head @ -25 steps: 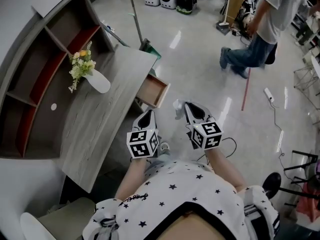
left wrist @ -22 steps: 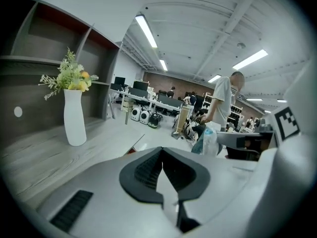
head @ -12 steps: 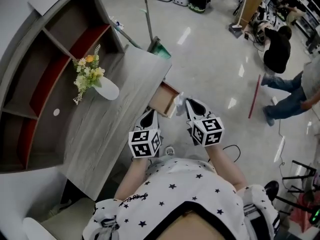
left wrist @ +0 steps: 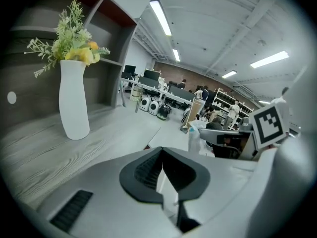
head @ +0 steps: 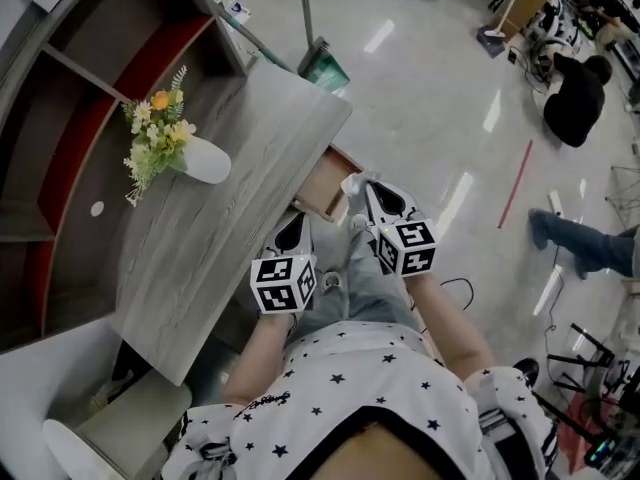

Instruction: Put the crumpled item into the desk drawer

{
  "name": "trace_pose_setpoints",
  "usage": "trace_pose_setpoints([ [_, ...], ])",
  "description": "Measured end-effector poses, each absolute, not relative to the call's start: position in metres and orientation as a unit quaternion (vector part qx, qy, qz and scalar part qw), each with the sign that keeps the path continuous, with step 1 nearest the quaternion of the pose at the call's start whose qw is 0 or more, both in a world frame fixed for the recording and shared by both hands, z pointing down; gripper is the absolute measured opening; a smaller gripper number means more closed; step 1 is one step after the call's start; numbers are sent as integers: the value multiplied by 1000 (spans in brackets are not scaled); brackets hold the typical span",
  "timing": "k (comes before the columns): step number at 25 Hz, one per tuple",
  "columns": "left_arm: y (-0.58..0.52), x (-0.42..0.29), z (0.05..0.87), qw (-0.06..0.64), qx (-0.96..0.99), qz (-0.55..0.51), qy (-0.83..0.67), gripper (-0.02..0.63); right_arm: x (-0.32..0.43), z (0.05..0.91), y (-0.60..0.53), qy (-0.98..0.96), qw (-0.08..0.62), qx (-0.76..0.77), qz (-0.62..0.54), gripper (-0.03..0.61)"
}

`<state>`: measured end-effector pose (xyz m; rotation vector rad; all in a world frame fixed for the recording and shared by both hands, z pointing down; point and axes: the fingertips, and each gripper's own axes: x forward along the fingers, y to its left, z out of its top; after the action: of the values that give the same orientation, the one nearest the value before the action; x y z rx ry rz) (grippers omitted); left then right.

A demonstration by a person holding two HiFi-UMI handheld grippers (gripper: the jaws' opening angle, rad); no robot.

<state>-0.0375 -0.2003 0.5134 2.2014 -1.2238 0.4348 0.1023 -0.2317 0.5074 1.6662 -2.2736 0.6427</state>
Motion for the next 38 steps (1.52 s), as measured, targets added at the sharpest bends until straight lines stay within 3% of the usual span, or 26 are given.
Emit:
trace_pose_setpoints([
  [22, -249, -5, 603, 345, 779, 194, -486, 14, 103, 698, -312, -769, 245, 505, 305, 9],
  [38, -248, -11, 643, 373, 760, 210, -489, 14, 78, 782, -330, -762, 330, 461, 313, 12],
])
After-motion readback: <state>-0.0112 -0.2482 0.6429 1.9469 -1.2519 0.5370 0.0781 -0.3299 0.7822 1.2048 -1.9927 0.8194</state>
